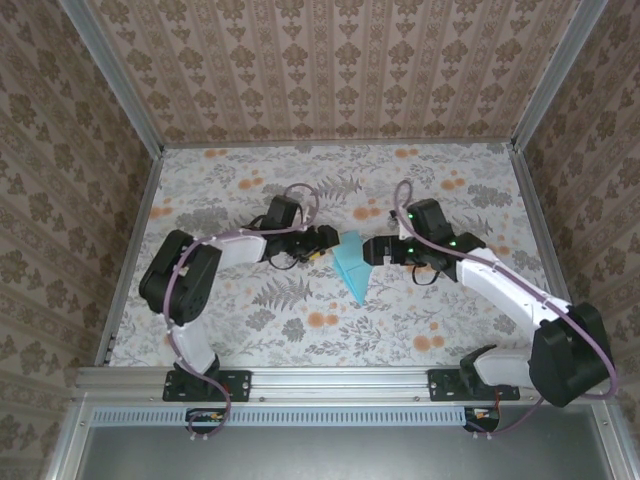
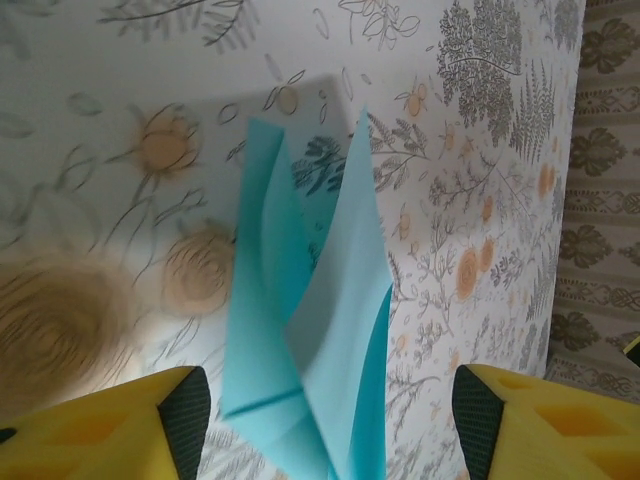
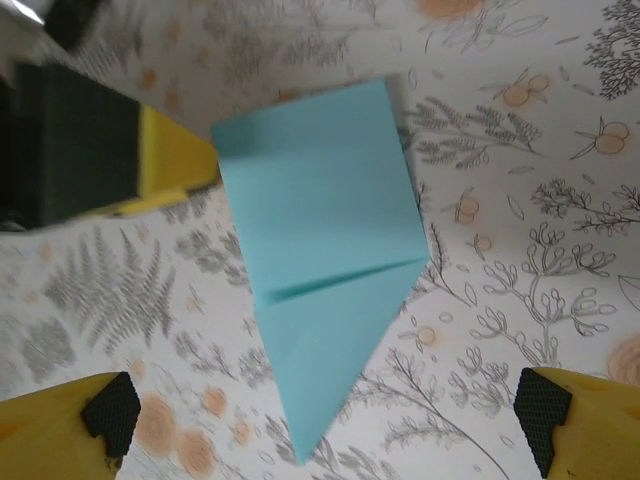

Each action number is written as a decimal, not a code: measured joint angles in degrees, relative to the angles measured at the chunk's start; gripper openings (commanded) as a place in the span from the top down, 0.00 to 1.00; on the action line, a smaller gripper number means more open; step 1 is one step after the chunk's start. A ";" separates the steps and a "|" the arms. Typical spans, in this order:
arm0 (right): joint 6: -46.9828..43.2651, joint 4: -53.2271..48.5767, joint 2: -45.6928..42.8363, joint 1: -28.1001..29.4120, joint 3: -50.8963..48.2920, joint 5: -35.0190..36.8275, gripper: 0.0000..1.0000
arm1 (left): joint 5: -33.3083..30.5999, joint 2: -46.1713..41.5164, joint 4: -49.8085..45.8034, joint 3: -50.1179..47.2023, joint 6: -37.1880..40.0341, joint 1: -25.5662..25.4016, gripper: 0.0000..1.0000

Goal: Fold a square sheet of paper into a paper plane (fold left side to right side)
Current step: Move the paper to the center of the table.

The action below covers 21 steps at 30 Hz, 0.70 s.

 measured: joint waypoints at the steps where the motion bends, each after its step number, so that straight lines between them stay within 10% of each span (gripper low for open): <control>1: 1.07 2.12 -0.72 -1.62 -1.68 -1.60 0.00 | 0.15 1.22 0.50 0.72 -0.24 -0.15 0.39; 11: 4.37 12.72 2.29 -6.38 -5.35 -11.21 0.03 | 2.43 6.03 2.58 2.82 2.01 -0.42 0.89; 21: 1.36 20.33 17.40 -7.17 -2.56 -20.39 0.21 | 7.69 4.07 5.01 -0.48 8.76 2.21 0.98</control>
